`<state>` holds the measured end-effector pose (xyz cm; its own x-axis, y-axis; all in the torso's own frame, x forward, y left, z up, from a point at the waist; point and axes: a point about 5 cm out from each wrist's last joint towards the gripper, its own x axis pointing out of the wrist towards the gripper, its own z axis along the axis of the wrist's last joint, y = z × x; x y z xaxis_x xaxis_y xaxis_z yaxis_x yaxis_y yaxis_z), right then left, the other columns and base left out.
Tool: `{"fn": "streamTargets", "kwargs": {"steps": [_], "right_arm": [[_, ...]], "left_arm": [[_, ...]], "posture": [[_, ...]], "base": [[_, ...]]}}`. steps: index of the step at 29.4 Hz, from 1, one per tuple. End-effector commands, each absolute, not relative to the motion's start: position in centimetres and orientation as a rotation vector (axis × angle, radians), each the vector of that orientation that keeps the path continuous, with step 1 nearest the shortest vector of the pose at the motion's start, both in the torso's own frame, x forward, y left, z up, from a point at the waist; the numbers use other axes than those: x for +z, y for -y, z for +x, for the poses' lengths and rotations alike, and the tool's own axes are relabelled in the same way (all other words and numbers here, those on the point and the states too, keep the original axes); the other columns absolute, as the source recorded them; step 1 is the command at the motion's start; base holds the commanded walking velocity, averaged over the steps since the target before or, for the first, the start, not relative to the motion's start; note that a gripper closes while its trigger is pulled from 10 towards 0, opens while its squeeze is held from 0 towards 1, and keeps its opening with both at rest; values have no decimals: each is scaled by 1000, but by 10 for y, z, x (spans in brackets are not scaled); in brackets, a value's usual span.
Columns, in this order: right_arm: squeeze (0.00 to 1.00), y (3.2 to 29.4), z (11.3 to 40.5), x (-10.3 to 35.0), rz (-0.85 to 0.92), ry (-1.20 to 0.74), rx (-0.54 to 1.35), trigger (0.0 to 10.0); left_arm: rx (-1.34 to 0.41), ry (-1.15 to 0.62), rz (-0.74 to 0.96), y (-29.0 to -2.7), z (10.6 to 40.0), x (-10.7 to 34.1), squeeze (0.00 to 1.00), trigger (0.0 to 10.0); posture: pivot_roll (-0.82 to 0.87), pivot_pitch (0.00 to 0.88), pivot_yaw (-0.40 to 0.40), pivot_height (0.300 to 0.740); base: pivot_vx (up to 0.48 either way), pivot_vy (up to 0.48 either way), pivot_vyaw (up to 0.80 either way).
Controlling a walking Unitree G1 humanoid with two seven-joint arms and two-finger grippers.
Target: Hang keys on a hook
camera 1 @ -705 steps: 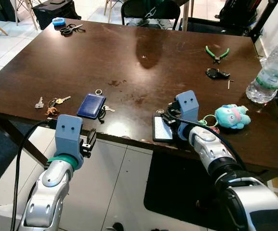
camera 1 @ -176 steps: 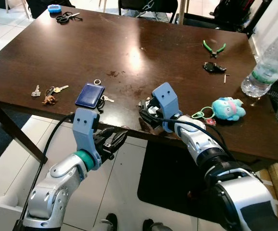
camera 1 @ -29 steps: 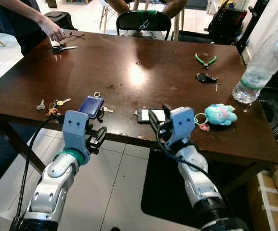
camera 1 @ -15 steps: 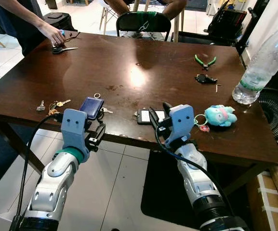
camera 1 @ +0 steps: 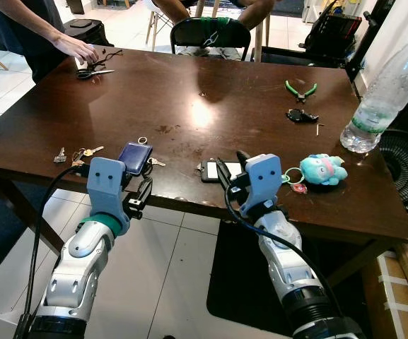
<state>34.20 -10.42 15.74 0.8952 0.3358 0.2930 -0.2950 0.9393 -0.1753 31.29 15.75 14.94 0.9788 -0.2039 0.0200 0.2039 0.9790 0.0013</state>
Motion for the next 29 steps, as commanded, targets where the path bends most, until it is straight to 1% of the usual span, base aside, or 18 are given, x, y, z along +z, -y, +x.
{"fn": "streamTargets", "kwargs": {"steps": [1, 16, 19, 29], "right_arm": [[0, 103, 340, 151, -129, 303, 333, 10000], [0, 100, 337, 147, -138, 289, 352, 10000], [0, 100, 337, 147, -138, 289, 354, 10000], [0, 100, 337, 147, -139, 287, 355, 10000]], "left_arm": [[-188, -4, 7, -162, 311, 143, 0, 10000], [-189, 10, 0, -162, 309, 143, 0, 10000], [-196, 8, 30, -160, 308, 142, 0, 10000], [-172, 1, 29, -163, 309, 141, 0, 10000]], "posture": [[-18, 56, 88, 740], [-10, 50, 80, 740], [-11, 54, 80, 740], [-11, 54, 80, 740]], "base": [[0, 0, 0], [0, 0, 0], [385, 0, 0], [460, 0, 0]]}}
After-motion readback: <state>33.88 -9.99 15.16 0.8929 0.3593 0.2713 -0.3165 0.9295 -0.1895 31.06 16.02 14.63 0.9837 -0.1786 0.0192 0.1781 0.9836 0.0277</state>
